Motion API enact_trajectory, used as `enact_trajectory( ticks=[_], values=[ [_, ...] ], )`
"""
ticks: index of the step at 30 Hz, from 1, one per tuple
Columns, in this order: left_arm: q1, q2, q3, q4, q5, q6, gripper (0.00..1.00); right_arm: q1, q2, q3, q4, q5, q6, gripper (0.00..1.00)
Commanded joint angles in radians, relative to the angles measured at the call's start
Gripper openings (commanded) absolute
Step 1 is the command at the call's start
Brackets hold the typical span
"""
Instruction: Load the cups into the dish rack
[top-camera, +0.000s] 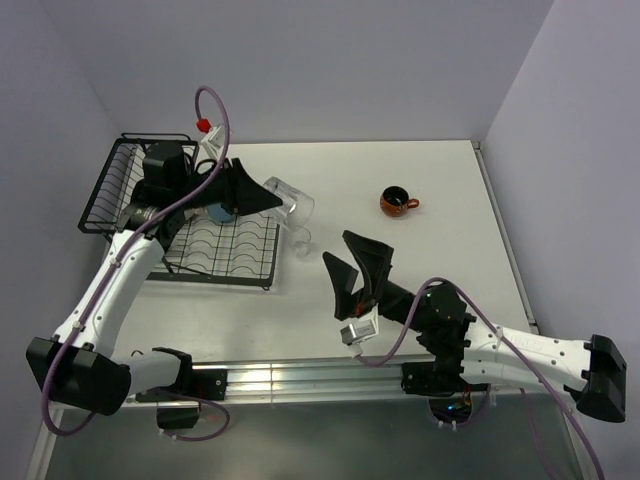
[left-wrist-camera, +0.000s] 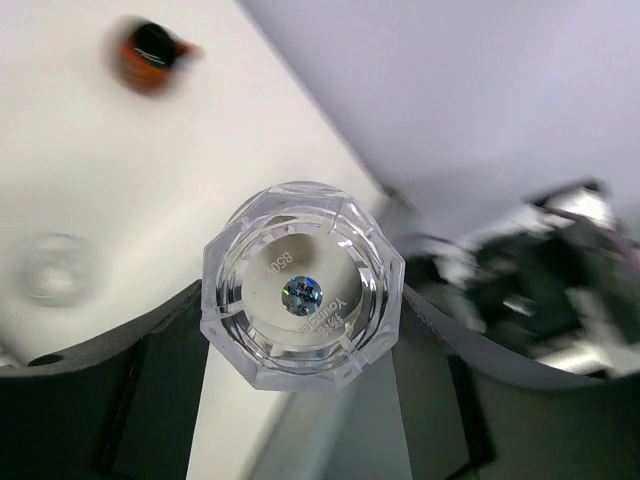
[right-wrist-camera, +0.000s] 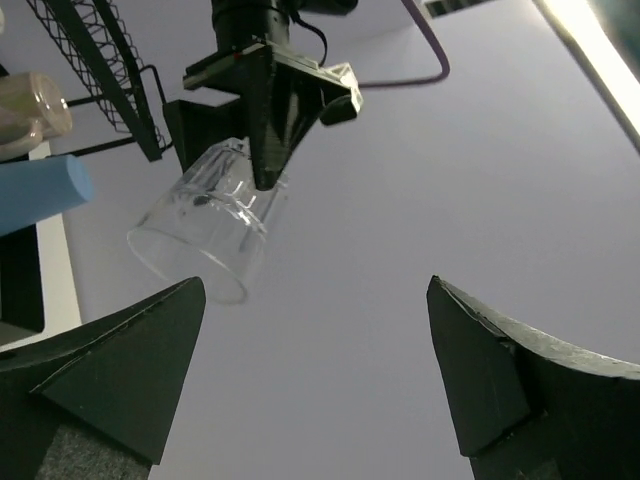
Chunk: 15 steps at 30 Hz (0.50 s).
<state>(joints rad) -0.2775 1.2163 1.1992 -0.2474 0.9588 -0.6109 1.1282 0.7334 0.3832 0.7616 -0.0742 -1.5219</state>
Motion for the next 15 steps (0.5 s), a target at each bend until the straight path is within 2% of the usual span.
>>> enact_trajectory(
  ticks=[1,4,5,8,15],
  values=[
    [0.008,0.012,0.083,-0.150,-0.301,0.296,0.00,-0.001,-0.058,0.002,-0.071,0.102,0.077,1.00],
    [0.001,0.005,0.039,-0.130,-0.478,0.381,0.00,-0.007,-0.095,0.023,-0.151,0.189,0.163,1.00],
    [-0.005,0.003,0.025,-0.122,-0.614,0.399,0.00,-0.008,-0.097,0.048,-0.166,0.239,0.220,1.00],
    [-0.015,0.000,-0.027,-0.092,-0.800,0.444,0.00,-0.044,-0.095,0.095,-0.246,0.287,0.328,1.00],
    [-0.023,-0.018,-0.167,-0.003,-1.009,0.505,0.00,-0.091,-0.097,0.098,-0.303,0.321,0.397,1.00]
  ],
)
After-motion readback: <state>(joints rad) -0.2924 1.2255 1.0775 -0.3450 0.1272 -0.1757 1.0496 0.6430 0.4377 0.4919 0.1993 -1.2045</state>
